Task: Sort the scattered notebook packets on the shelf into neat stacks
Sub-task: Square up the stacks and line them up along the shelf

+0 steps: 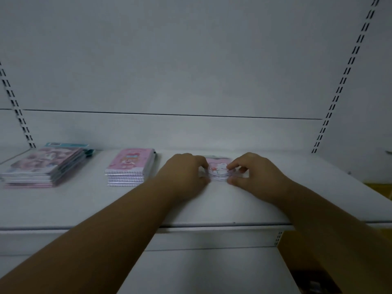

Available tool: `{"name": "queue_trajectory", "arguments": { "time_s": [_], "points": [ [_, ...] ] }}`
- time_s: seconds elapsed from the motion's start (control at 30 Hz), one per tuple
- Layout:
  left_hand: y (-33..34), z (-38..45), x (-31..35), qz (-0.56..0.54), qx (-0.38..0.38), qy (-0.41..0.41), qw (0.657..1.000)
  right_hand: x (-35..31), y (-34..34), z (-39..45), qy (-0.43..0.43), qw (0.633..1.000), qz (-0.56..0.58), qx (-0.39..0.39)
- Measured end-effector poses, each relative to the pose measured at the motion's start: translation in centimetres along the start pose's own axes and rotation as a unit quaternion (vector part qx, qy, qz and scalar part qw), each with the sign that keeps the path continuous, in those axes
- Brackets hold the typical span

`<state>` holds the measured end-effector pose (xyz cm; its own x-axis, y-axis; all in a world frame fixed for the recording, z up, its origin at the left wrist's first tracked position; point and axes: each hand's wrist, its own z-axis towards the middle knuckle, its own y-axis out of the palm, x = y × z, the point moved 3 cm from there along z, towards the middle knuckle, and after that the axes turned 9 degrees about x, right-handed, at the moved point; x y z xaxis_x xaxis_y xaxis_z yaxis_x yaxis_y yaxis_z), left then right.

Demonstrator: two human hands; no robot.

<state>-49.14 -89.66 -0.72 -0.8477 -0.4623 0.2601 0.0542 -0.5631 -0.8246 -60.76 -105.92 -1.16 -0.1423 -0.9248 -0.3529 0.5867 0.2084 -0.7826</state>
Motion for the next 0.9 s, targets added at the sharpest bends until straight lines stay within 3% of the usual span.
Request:
{"name": "queue_trajectory", "arguments": {
  "time_s": [0.23,0.9],
  "points": [
    [0.5,-0.1,0.5,0.001,0.033,0.018,0.999,0.0,0.0,-0.3,0.004,1.0,-0.007,0.014],
    [0.0,-0.1,0.3,-0.019,-0.006,-0.013,1.0,-1.5,-0.6,-0.4,0.009,0.998,-0.042,0.052]
  ]
}}
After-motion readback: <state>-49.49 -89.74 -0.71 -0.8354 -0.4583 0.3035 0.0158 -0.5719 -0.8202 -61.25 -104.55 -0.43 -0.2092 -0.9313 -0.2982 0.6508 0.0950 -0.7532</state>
